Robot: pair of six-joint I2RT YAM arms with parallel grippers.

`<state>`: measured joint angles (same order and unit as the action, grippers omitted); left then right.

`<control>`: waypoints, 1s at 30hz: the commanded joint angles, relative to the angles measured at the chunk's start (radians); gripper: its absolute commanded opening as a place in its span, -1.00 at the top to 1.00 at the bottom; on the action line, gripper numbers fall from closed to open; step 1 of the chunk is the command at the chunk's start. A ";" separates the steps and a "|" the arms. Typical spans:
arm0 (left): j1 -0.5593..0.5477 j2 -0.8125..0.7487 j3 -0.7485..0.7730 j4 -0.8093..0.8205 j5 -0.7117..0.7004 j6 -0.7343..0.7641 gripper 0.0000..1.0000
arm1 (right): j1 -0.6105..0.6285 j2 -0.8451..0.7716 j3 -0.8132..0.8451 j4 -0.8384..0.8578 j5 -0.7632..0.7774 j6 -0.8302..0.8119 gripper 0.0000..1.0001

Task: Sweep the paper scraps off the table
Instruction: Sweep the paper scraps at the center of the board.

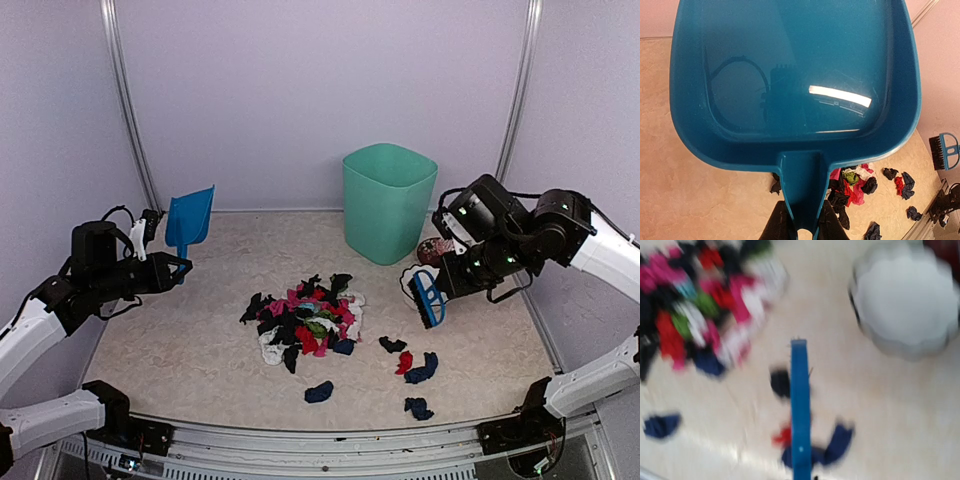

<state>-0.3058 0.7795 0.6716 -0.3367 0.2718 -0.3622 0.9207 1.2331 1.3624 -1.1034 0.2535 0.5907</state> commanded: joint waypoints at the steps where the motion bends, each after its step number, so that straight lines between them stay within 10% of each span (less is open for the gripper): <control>1: 0.007 -0.003 -0.009 0.036 0.022 -0.001 1.00 | -0.001 -0.065 -0.106 -0.216 -0.088 0.268 1.00; 16: 0.007 -0.033 -0.010 0.031 0.020 -0.001 1.00 | 0.003 -0.009 -0.345 -0.093 -0.085 0.488 1.00; 30: 0.005 -0.058 -0.010 0.028 0.012 -0.001 1.00 | 0.028 0.382 -0.114 0.199 -0.052 0.475 1.00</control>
<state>-0.3042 0.7353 0.6712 -0.3363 0.2829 -0.3622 0.9272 1.5307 1.1580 -1.0332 0.1879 1.0710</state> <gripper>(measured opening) 0.140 0.046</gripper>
